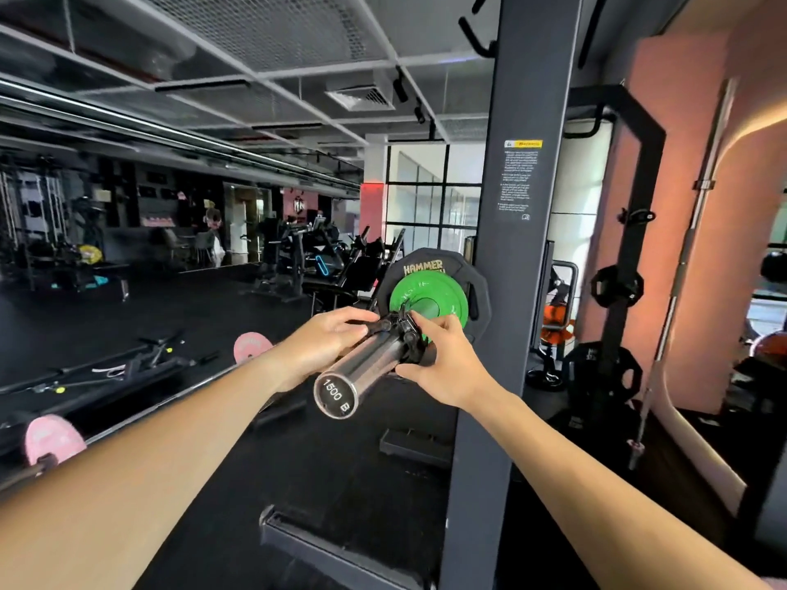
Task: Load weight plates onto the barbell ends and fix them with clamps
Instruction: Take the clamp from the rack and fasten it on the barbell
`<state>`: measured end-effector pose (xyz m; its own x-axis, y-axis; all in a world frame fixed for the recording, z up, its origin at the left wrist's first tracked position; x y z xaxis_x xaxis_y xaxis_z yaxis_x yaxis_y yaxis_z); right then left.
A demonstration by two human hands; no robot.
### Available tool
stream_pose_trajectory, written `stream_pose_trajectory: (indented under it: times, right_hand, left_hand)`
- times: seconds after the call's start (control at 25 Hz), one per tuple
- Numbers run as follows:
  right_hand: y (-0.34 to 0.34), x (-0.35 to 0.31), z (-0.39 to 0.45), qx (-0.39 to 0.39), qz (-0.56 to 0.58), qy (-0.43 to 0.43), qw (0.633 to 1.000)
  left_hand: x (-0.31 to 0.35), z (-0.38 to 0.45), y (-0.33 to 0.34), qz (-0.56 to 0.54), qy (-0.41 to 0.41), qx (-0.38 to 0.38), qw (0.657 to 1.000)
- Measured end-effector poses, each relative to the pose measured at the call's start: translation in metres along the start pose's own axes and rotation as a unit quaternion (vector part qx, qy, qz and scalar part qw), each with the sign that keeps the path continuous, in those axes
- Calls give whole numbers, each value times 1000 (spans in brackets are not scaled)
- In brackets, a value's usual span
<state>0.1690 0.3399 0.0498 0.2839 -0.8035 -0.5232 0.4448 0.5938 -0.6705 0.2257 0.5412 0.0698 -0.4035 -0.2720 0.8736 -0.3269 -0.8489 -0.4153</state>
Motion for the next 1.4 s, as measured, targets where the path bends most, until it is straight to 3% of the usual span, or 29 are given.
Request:
stream_pose_trajectory:
  times: [0.2,0.6,0.84,1.08,1.4]
  right_hand:
    - [-8,45,51,15,3,5,1000]
    - [-13,85,121,-19,-101,7,995]
    - [-15,81,129,1,-130,8,992]
    - [-16,84,112,94,-102,78,987]
    - [-10,73,110,118,-265,79,954]
  left_hand:
    - [-9,80,15,24,-1,-11,1000]
    - [-33,176,27,30,18,-80,996]
    - [-43,199,23,30,45,-118,992]
    - [-47,202,26,22,93,-122,988]
    - [-50,201,29,-7,113,-105,988]
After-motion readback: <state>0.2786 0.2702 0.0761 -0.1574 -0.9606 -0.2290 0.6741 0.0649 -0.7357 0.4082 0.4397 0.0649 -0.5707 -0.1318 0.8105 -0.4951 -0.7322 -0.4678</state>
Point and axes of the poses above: each hand's wrist, its own z-axis towards the middle knuckle, its own y-axis out of the palm, x = y × z, the point moved 2 cm from there along z, towards the middle knuckle, and after that the axes turned 1 degree about x, right-handed, at the moved point
